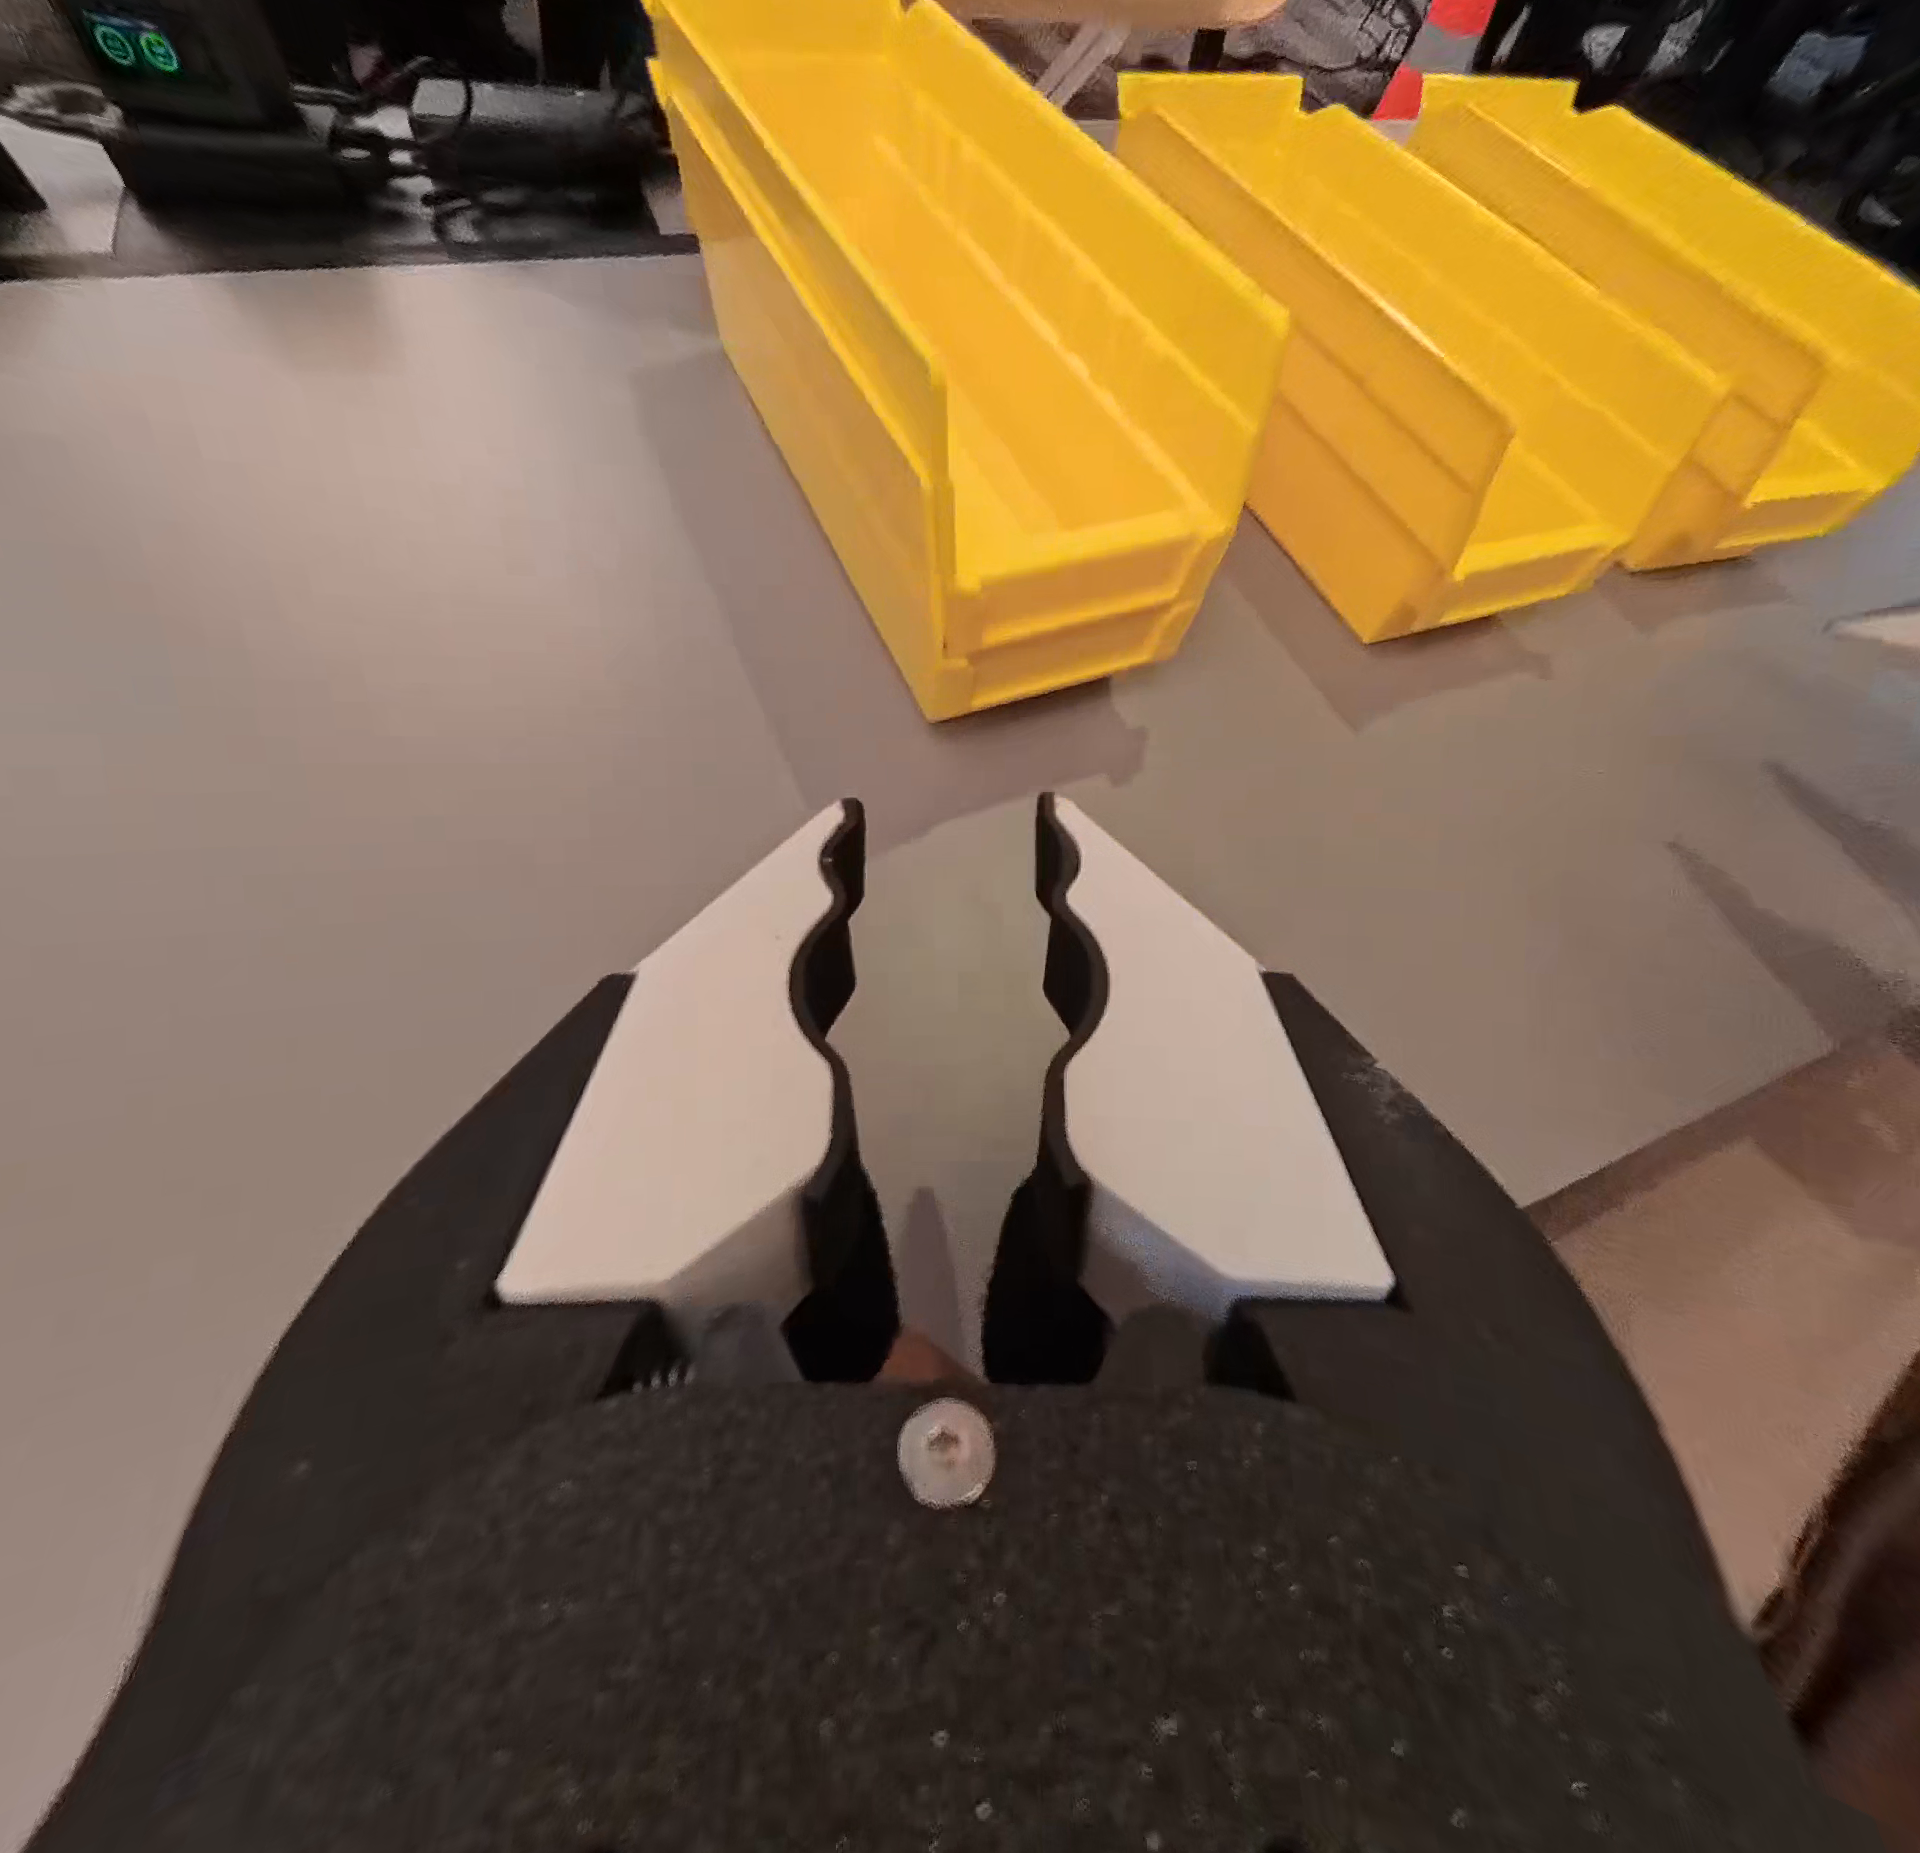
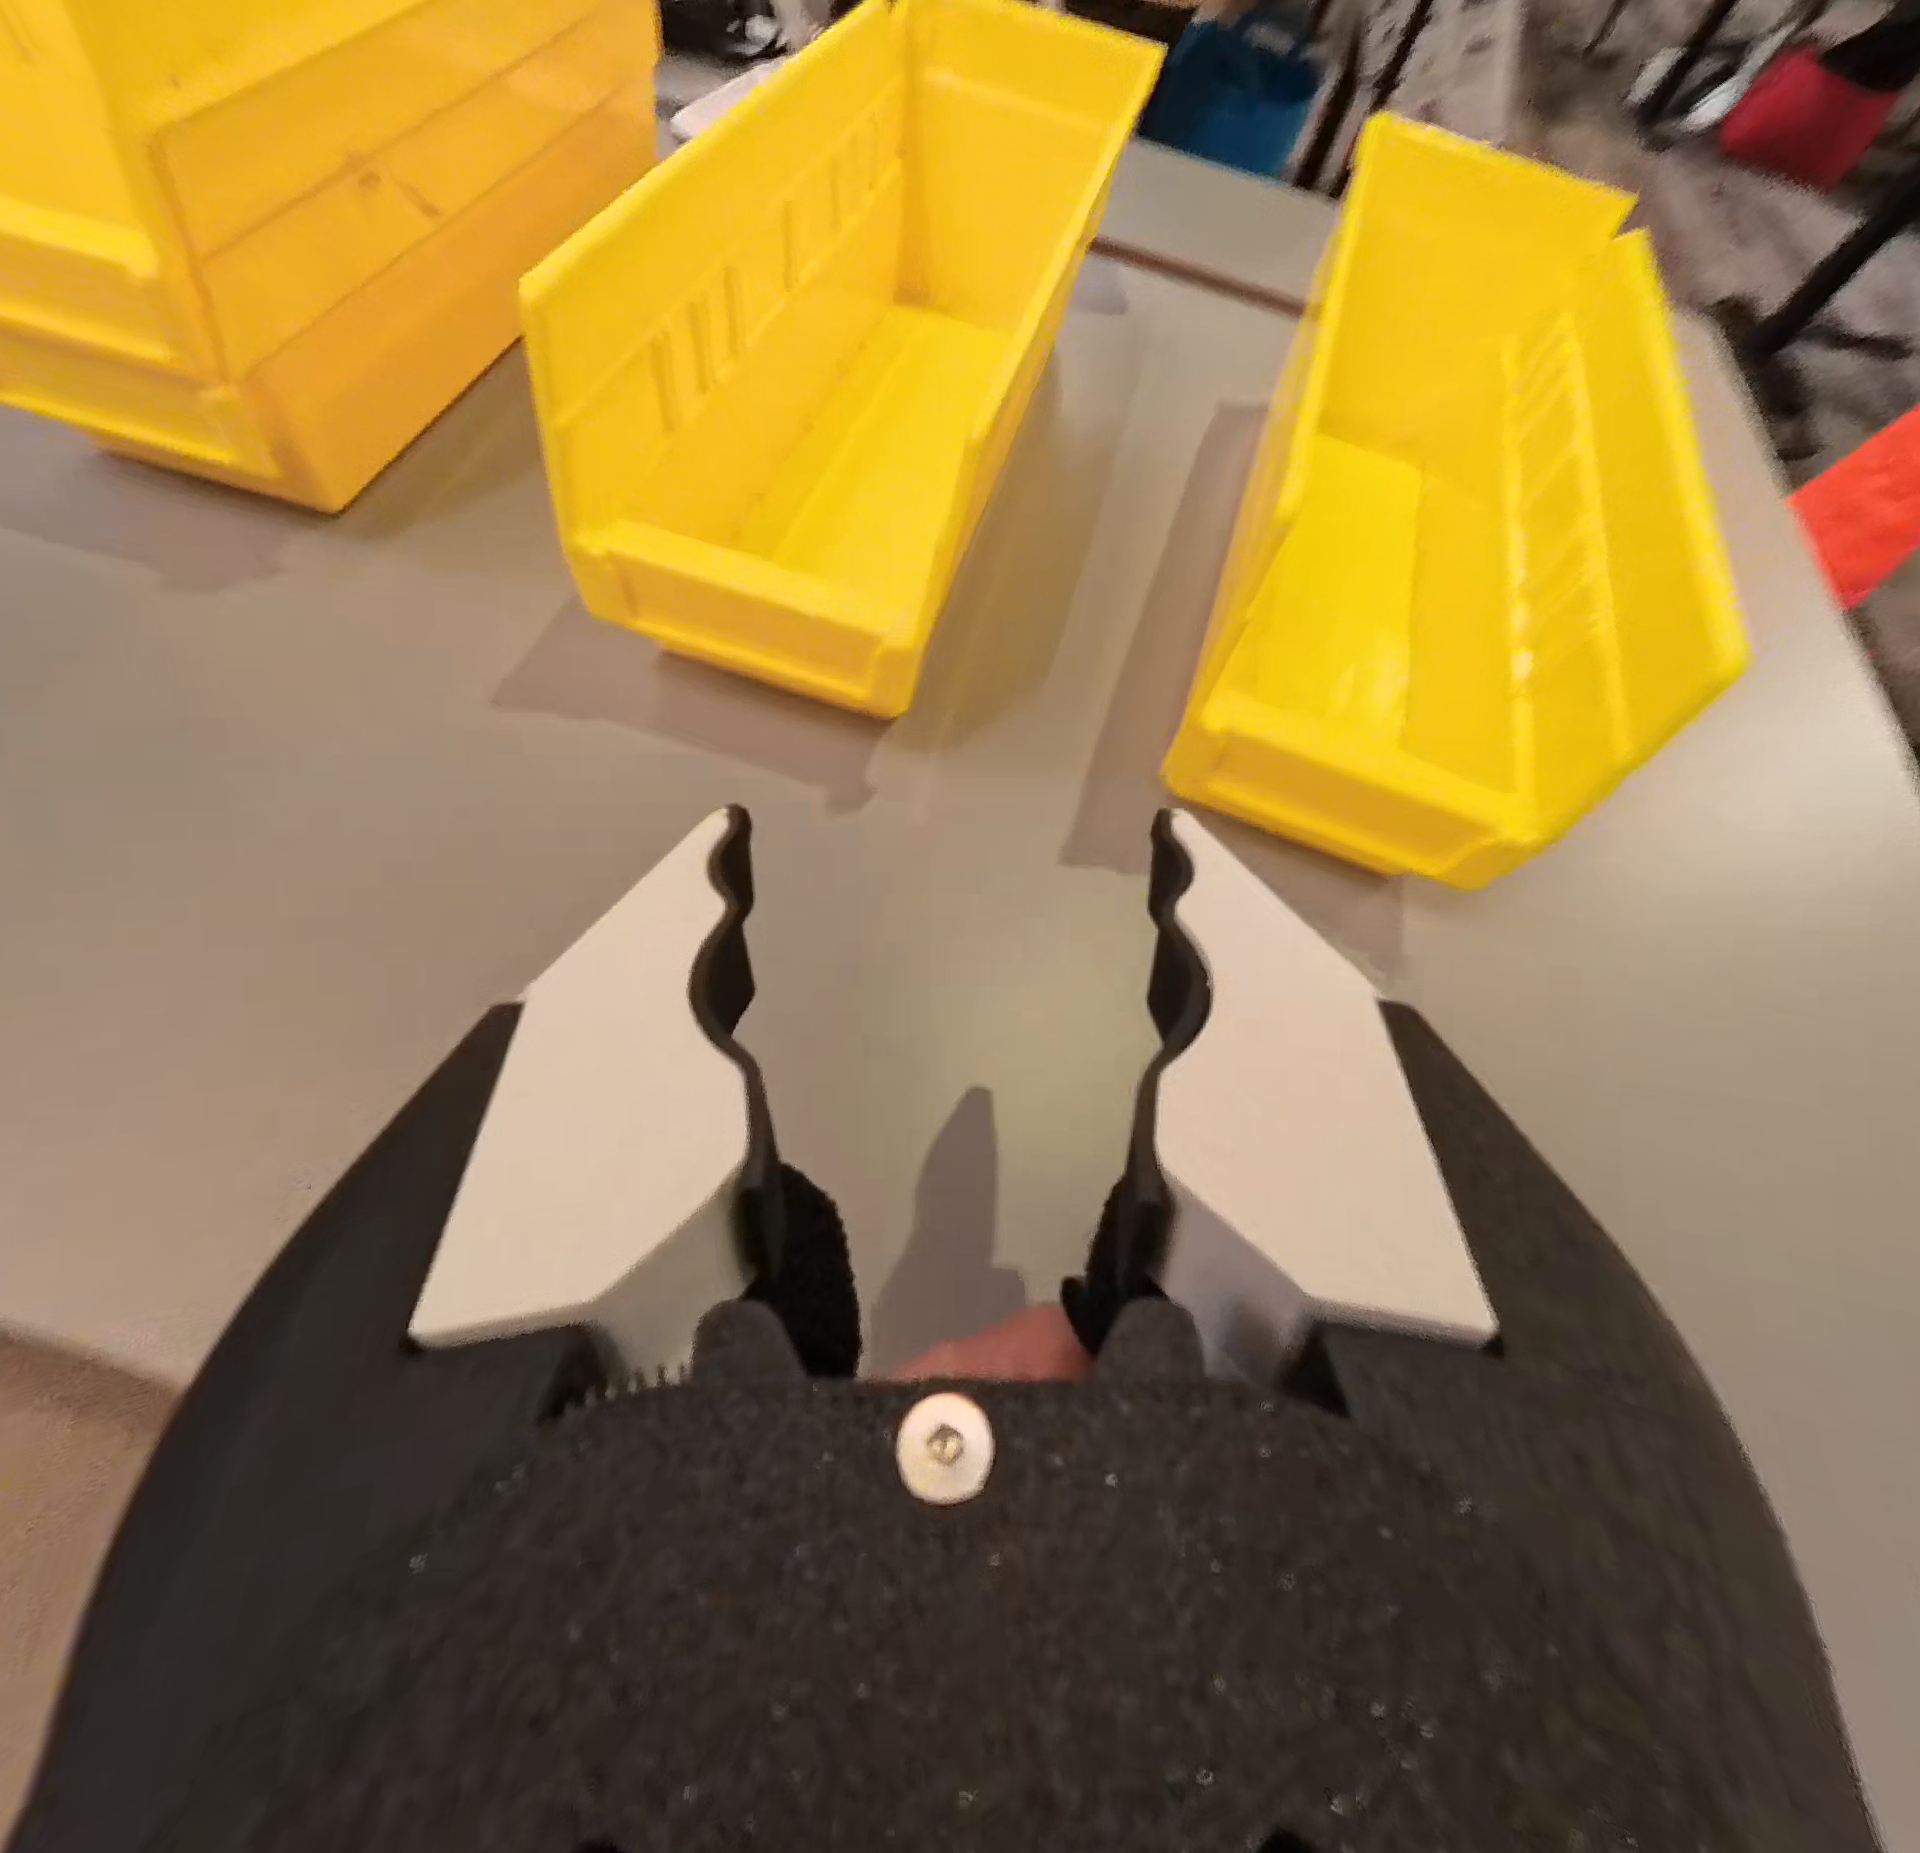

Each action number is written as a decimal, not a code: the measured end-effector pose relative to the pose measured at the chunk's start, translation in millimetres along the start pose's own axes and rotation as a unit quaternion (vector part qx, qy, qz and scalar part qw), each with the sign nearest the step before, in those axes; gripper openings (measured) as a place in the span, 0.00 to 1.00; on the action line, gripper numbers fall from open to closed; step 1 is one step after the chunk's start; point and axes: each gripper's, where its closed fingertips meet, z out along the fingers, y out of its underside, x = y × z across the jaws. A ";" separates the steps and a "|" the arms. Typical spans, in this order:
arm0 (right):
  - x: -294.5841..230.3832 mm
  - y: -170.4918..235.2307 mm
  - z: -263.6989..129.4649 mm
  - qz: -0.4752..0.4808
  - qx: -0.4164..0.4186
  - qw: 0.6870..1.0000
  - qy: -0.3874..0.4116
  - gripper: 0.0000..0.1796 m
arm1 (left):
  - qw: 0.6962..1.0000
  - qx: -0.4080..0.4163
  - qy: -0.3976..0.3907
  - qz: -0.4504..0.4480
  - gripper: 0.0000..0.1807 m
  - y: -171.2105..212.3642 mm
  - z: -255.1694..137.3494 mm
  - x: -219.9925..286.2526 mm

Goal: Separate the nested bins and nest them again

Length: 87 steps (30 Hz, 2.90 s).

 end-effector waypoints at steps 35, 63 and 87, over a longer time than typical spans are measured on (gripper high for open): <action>150.5 -82.0 44.7 0.221 0.098 0.965 0.097 0.01 | 0.994 -0.075 0.045 -0.072 0.16 28.1 11.7 6.5; -153.5 -211.1 95.4 0.289 0.098 0.952 -0.008 0.01 | 0.996 -0.059 0.044 -0.048 0.15 23.2 -2.3 13.0; -166.2 -170.1 134.6 0.253 0.092 0.963 0.025 0.02 | 0.996 -0.062 0.049 -0.042 0.15 24.9 -2.5 19.3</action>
